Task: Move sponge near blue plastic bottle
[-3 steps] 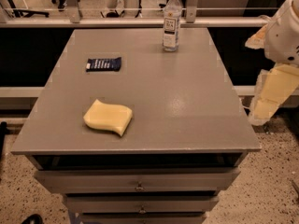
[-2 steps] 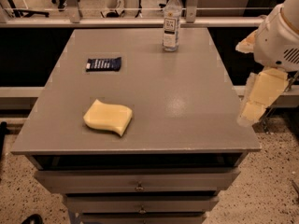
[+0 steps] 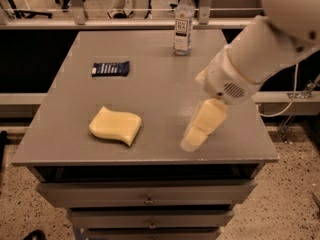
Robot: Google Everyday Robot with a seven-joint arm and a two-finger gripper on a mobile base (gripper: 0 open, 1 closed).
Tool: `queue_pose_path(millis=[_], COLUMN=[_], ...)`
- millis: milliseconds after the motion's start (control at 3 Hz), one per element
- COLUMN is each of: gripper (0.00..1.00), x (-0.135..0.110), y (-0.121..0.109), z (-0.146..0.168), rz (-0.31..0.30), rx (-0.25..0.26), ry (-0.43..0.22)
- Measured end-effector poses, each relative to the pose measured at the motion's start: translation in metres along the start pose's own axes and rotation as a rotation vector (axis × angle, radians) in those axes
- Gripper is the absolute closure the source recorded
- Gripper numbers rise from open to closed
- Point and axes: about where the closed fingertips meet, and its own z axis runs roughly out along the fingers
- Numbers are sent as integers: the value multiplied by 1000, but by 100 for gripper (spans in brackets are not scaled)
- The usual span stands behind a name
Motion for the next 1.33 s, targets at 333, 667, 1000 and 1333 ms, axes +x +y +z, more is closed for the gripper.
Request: queue_pose_path(millis=[333, 667, 1000, 1333], gripper=[0, 0, 0, 0], x=[-34, -63, -99, -112], y=[12, 22, 23, 22], z=[38, 71, 107, 125], rz=[8, 13, 20, 28], rx=[-31, -43, -25, -14], ry=[-76, -127, -180, -198])
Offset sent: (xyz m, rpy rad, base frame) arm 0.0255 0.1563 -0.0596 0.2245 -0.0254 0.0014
